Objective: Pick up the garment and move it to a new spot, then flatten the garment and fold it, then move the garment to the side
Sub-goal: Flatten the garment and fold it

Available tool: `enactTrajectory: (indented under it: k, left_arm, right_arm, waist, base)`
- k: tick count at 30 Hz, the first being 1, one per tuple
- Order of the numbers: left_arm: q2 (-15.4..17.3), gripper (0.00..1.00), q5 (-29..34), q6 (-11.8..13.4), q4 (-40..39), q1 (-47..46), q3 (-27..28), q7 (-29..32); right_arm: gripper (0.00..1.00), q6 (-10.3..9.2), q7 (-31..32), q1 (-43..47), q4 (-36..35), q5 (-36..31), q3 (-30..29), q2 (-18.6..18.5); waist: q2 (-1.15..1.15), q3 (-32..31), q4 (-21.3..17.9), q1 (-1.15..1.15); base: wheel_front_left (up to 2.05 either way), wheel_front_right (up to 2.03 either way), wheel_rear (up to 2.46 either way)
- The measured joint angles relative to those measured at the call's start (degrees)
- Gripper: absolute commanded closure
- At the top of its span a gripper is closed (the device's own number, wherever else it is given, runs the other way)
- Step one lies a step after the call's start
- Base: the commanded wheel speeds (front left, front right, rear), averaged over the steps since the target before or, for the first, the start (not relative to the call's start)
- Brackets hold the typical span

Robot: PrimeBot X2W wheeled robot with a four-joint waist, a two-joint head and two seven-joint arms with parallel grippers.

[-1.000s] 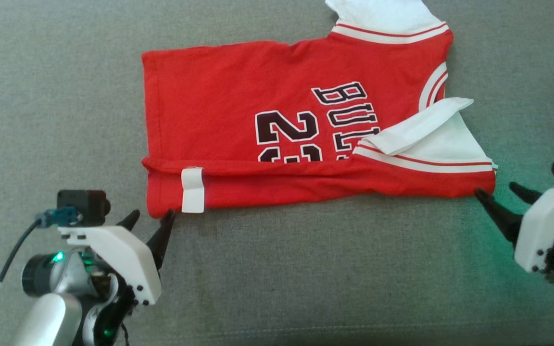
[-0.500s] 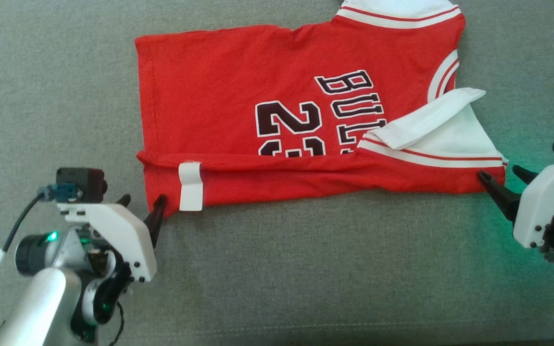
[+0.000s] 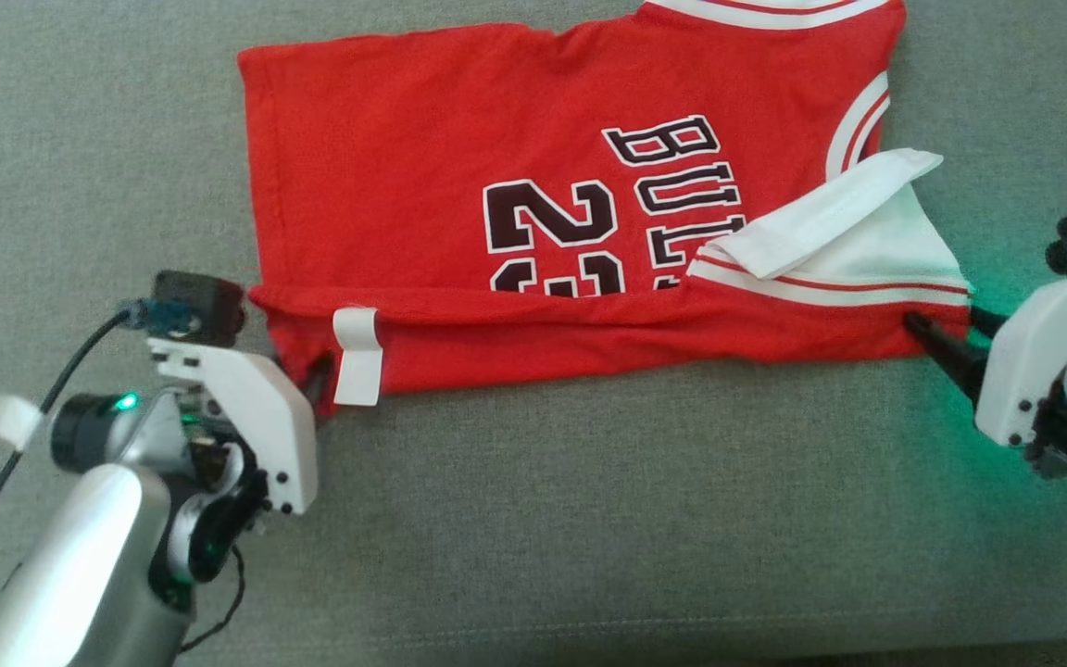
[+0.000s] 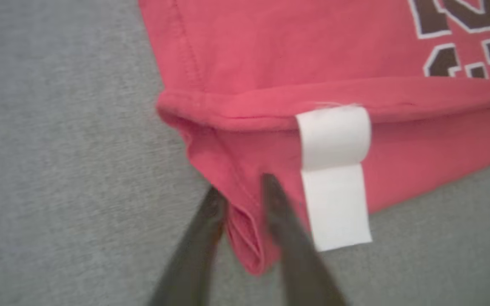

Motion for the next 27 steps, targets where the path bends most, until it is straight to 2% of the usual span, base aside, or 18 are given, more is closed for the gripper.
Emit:
enactTrajectory:
  k: [2,8,13,18,21,22,23,24,25,27]
  left_arm:
    - [-0.1,1.0,-0.8,-1.7,0.2,-0.6,-0.7,0.7]
    - [0.6,1.0,-3.6,-2.7,-0.2,0.3,-0.2,1.6]
    - [4.9,1.0,-7.1,-4.3,-5.8,4.4,1.7,4.9]
    - [7.8,1.0,-9.6,-4.2,-12.1,11.5,2.8,7.2]
    - [8.1,1.0,-9.8,-2.9,-13.5,15.7,3.1,6.8]
    - [7.9,1.0,-9.8,-2.5,-13.4,16.4,3.1,6.4]
    - [7.7,0.81,-9.8,-2.2,-13.0,16.7,3.0,5.8]
    - [7.5,0.49,-9.4,-2.1,-12.6,16.9,2.8,5.2]
    - [7.4,0.0,-8.9,-2.1,-12.3,16.9,2.6,4.8]
    - [7.5,0.0,-7.6,-1.7,-12.0,16.9,2.4,3.9]
  right_arm:
    - [1.0,-0.01,0.0,-0.6,0.8,1.0,-0.6,1.2]
    - [1.0,0.0,1.8,-0.8,1.9,4.1,-2.7,2.5]
    - [1.0,0.0,7.2,1.9,-1.9,7.8,-5.2,-0.2]
    - [1.0,0.0,12.7,10.0,-8.3,9.7,-7.1,-2.7]
    - [1.0,0.0,13.2,14.3,-11.0,9.2,-7.0,-3.3]
    - [0.61,0.0,12.9,14.8,-11.1,8.6,-6.6,-3.3]
    - [0.0,0.0,12.1,15.1,-11.1,8.0,-6.2,-3.3]
    - [0.0,0.0,11.3,15.2,-11.1,7.3,-5.8,-3.3]
    - [0.0,0.0,10.7,15.3,-11.0,6.9,-5.8,-3.3]
    - [0.0,0.0,9.9,15.4,-11.3,6.8,-6.1,-3.4]
  waist:
    - [0.0,-0.2,0.1,0.0]
    - [0.0,-2.6,0.3,0.0]
    - [0.0,-5.5,0.3,0.0]
    - [0.0,-7.0,-0.1,0.0]
    - [0.0,-6.6,-0.4,0.0]
    - [0.0,-6.4,-0.4,0.0]
    - [0.0,-6.2,-0.4,0.0]
    - [0.0,-6.1,-0.4,0.0]
    - [0.0,-6.1,-0.3,0.0]
    - [0.0,-6.2,-0.2,0.0]
  base:
    - [0.0,0.0,0.0]
    - [0.0,0.0,0.0]
    - [0.0,0.0,0.0]
    - [0.0,0.0,0.0]
    - [0.0,0.0,0.0]
    - [0.0,0.0,0.0]
    - [0.0,0.0,0.0]
    - [0.0,0.0,0.0]
    - [0.0,0.0,0.0]
    - [0.0,0.0,0.0]
